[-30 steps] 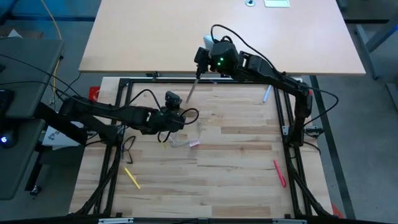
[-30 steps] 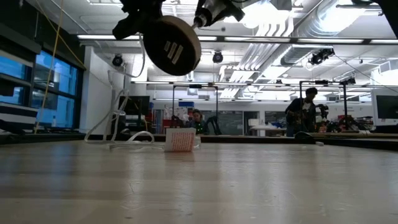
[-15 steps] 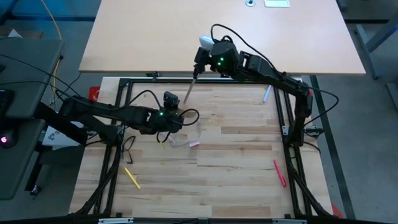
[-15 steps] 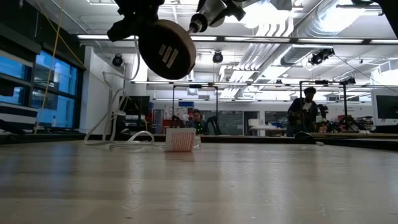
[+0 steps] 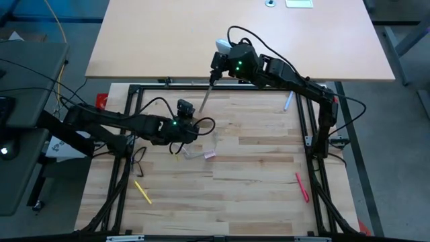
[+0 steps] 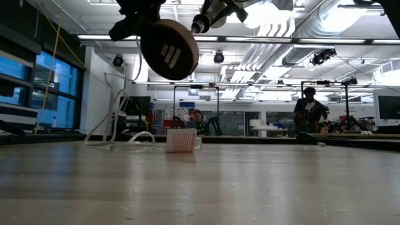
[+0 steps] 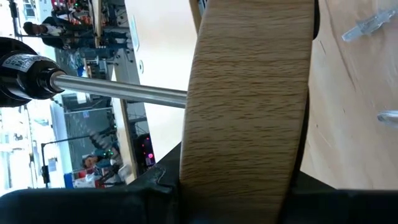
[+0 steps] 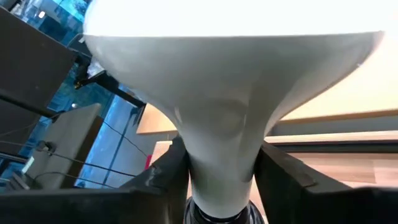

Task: Screw lightbulb
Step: Insert the light bulb into the lamp holder

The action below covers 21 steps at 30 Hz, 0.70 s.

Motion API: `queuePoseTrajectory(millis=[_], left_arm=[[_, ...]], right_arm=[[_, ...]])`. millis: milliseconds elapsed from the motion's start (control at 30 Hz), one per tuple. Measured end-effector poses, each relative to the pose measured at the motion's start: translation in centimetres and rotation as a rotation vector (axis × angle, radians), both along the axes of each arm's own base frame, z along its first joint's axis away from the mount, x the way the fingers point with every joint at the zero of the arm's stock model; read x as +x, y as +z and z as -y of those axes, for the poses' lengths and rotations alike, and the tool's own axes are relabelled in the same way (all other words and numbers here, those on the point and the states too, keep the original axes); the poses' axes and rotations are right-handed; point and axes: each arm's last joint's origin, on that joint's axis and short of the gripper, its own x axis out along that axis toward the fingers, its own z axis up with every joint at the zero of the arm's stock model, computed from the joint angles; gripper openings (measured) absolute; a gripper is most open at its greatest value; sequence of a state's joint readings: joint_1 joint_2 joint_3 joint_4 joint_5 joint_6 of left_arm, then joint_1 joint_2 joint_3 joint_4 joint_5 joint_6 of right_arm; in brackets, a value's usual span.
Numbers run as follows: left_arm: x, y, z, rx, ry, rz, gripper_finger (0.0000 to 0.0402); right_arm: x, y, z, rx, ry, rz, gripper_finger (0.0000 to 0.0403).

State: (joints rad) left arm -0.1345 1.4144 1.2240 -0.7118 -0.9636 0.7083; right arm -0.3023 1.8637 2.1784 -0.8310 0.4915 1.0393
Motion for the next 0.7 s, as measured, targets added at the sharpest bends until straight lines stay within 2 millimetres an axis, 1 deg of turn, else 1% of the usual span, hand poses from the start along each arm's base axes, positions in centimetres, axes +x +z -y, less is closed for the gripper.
queuePoseTrajectory(millis=[33, 200, 300, 433, 500, 700], left_arm=[[0.0, 0.0, 0.0, -0.003, -0.002, 0.005, 0.0107], [0.0, 0.0, 0.0, -0.004, -0.004, 0.003, 0.0107], [-0.4, 0.2, 0.1, -0.012, -0.008, -0.002, 0.0107], [-1.6, 1.3, 0.4, -0.080, -0.011, 0.074, 0.0107], [-2.5, 2.0, 0.7, -0.085, -0.027, 0.092, 0.0107], [-5.3, 4.3, 2.0, -0.087, -0.103, 0.168, 0.0107]], right_arm=[[0.0, 0.0, 0.0, -0.005, 0.003, -0.006, 0.0140], [0.0, 0.0, 0.0, -0.021, 0.010, -0.021, 0.0140], [0.0, 0.0, -0.1, -0.042, 0.037, -0.046, 0.0140], [0.3, 0.1, -0.6, -0.068, 0.101, -0.062, 0.0140], [0.5, 0.4, -0.8, -0.100, 0.123, -0.063, 0.0140], [1.1, 1.7, -1.2, -0.198, 0.259, 0.010, 0.0140]])
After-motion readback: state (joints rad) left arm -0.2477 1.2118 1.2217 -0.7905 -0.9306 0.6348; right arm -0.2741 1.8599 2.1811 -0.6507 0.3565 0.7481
